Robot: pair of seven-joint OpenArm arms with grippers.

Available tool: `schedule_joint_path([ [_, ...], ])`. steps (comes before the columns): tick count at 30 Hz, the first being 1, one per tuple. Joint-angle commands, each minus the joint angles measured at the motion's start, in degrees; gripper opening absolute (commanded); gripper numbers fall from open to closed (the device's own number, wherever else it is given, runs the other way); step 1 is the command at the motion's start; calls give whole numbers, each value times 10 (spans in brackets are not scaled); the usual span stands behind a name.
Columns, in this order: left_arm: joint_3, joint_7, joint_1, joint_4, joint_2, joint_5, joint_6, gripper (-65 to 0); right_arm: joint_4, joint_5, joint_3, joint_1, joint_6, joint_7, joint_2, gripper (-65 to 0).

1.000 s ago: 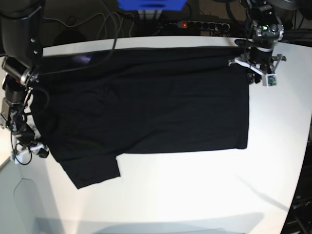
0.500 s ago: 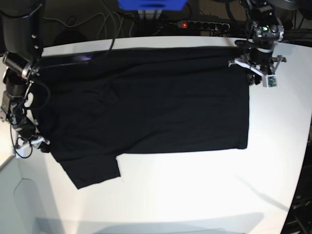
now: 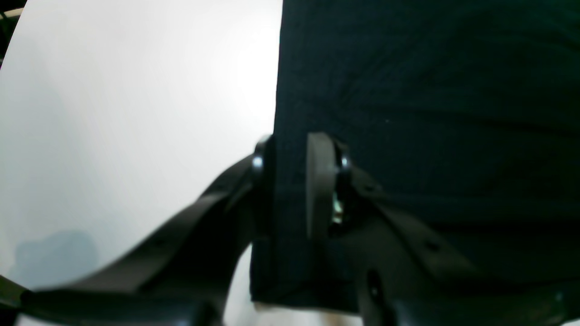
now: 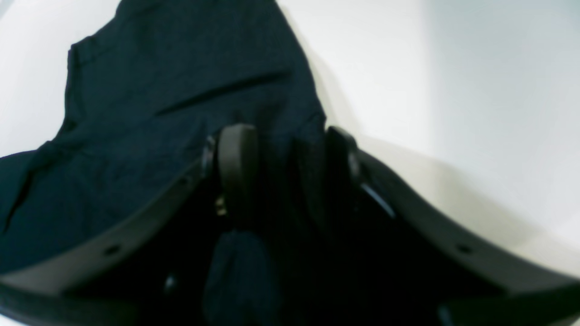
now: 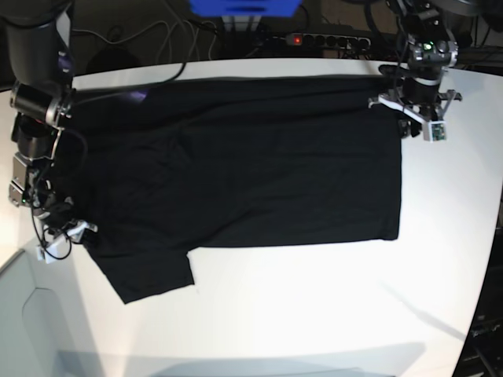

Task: Fold the T-shirt properly
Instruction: 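Move the right gripper to the shirt's side edge near the sleeve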

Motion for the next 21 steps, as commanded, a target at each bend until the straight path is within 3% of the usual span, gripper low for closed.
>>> schedule_joint_path([
  [1,-2,-12,-1,8,-5,-2,0,-524,-5,-33,-4,-5,4,-53,-3,-414],
  [9,-2,-12,-22,8,-5,-2,0,-524,-5,-34,-17,-2,4,-52,-5,-608],
  [17,-4,-7,-81,8,-5,-3,-1,-524,22,-35,-45,-4,4,-52,-17,-619],
  [21,-25,74,-161,7,-16,-15,-2,-524,23,-34,-69,-2,4,-52,-23,-650],
])
